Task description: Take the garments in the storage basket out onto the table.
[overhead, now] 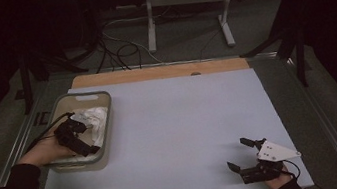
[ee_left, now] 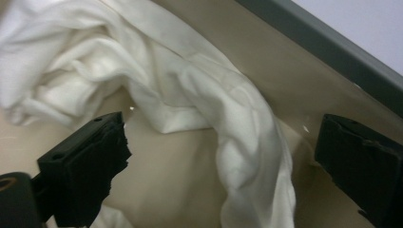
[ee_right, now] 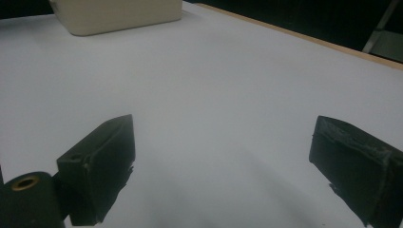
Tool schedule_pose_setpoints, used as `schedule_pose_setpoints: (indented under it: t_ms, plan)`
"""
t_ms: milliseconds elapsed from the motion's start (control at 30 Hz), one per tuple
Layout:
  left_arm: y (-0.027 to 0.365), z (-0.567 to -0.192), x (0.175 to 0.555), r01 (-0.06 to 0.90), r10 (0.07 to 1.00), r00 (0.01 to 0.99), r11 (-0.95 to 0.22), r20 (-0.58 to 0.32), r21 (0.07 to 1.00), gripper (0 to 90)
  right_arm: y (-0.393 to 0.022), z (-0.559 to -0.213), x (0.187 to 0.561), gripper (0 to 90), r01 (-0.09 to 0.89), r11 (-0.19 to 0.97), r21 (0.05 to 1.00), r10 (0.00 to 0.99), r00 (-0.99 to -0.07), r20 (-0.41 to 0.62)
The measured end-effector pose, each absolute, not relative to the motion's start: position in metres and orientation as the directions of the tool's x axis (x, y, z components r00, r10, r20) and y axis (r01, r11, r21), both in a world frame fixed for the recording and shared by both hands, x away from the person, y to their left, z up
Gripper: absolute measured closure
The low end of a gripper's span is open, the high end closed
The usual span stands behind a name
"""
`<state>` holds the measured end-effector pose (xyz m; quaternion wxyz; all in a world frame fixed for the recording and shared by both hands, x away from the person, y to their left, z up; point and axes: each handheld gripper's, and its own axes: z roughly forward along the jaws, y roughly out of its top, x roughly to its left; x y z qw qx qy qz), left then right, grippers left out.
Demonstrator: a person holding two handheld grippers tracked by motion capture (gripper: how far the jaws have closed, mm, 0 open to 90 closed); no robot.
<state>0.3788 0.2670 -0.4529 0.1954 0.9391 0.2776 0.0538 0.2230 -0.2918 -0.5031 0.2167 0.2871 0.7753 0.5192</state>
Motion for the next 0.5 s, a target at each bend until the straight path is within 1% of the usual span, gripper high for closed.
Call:
schedule_pose_setpoints:
  t_ms: [33,67,100,133,233,267,333,400,467,500]
  plan:
    - [0.267,-0.453,0.379,0.500,0.542,0.840,-0.770,-0.007,0.397,8.1,-0.292,-0.503,0.223,8.2,0.220,0.296,0.929,0.670,-0.741,-0.038]
    - [0.266,-0.454,0.379,0.495,0.532,0.847,-0.778,-0.013,0.388,8.1,-0.292,-0.503,0.223,8.2,0.222,0.295,0.929,0.670,-0.742,-0.036]
    - [0.264,-0.455,0.379,0.489,0.524,0.852,-0.787,-0.010,0.377,13.0,-0.292,-0.503,0.223,8.2,0.221,0.298,0.928,0.671,-0.741,-0.039]
    - [0.264,-0.456,0.380,0.488,0.521,0.853,-0.793,-0.009,0.365,14.4,-0.292,-0.503,0.223,8.2,0.222,0.296,0.929,0.670,-0.741,-0.037]
    - [0.261,-0.460,0.382,0.483,0.509,0.861,-0.813,-0.008,0.325,15.4,-0.291,-0.504,0.223,8.2,0.221,0.297,0.929,0.668,-0.744,-0.037]
    - [0.261,-0.460,0.382,0.483,0.509,0.861,-0.813,-0.008,0.325,16.0,-0.291,-0.504,0.223,8.2,0.221,0.297,0.929,0.668,-0.744,-0.037]
    - [0.259,-0.463,0.383,0.479,0.497,0.868,-0.828,-0.014,0.290,16.2,-0.291,-0.503,0.223,8.2,0.222,0.298,0.928,0.669,-0.742,-0.037]
    - [0.257,-0.466,0.384,0.483,0.498,0.867,-0.834,-0.011,0.267,20.0,-0.292,-0.503,0.223,8.2,0.223,0.296,0.929,0.670,-0.741,-0.036]
    - [0.256,-0.469,0.386,0.488,0.496,0.868,-0.836,-0.036,0.251,21.8,-0.292,-0.503,0.223,8.2,0.222,0.298,0.929,0.669,-0.742,-0.038]
    - [0.255,-0.470,0.386,0.487,0.493,0.869,-0.838,-0.042,0.245,24.8,-0.292,-0.503,0.223,8.2,0.222,0.298,0.928,0.669,-0.742,-0.038]
